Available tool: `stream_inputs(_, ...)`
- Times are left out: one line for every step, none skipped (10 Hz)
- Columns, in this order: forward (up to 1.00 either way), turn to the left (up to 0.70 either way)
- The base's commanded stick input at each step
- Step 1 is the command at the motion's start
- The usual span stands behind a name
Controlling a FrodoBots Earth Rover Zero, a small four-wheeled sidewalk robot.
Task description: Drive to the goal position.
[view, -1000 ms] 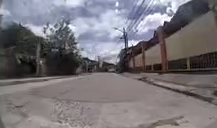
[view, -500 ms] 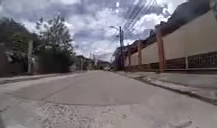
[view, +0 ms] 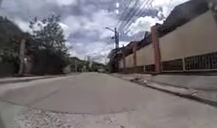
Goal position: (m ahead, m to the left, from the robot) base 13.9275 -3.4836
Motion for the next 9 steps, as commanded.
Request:
stream_inputs(0.5,0.0)
stream_inputs(0.5,0.0)
stream_inputs(0.5,0.0)
stream_inputs(0.5,0.0)
stream_inputs(0.5,0.0)
stream_inputs(0.5,0.0)
stream_inputs(0.5,0.0)
stream_inputs(0.5,0.0)
stream_inputs(0.5,0.0)
